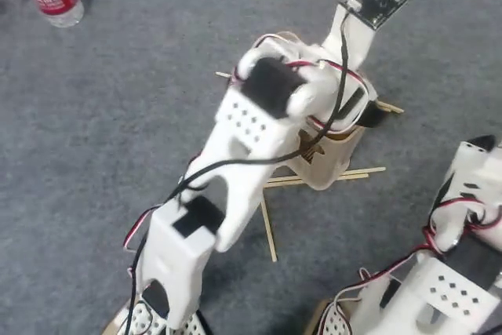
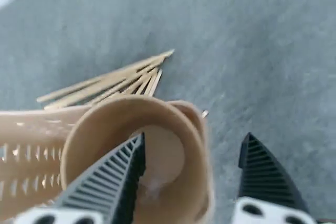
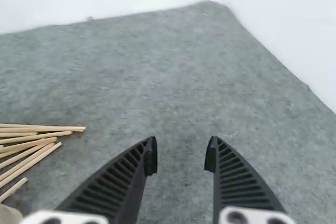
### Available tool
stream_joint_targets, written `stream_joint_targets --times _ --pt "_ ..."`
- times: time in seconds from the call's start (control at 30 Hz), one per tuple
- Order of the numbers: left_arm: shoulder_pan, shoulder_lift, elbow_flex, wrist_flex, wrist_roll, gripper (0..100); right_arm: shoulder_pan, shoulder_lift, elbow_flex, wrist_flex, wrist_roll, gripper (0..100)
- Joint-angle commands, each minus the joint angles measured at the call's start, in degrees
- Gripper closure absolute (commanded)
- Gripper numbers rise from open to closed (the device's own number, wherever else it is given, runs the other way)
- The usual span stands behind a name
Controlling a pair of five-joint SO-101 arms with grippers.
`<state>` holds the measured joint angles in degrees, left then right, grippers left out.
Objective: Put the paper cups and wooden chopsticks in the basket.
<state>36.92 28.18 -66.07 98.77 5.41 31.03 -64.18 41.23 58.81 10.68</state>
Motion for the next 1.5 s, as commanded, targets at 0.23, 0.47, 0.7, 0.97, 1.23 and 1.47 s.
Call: stream_joint_targets --times 0.23,0.47,0.7,0.97,1.23,1.47 --pt "0.0 19.0 -0.5 -3.0 -1.5 73 3.3 -0.2 -0.3 -2.2 -0.6 83.3" --pt "0.4 30.9 -0.3 -3.0 -4.3 73 3.2 -0.2 -0.3 -2.2 -0.6 83.3" --pt "-0.3 39.6 -3.9 1.5 -4.2 73 2.9 -0.2 -0.3 -2.0 -0.6 83.3" --pt "-0.3 39.6 -0.2 1.9 -4.2 73 2.9 -0.3 -0.3 -1.7 -0.6 83.3" --pt "0.9 37.0 10.7 2.0 -9.9 73 2.9 -0.5 -0.2 -1.7 -0.6 83.3" --pt "1.1 34.5 18.0 2.0 -10.2 73 2.9 -0.6 -0.2 -1.7 -0.6 83.3"
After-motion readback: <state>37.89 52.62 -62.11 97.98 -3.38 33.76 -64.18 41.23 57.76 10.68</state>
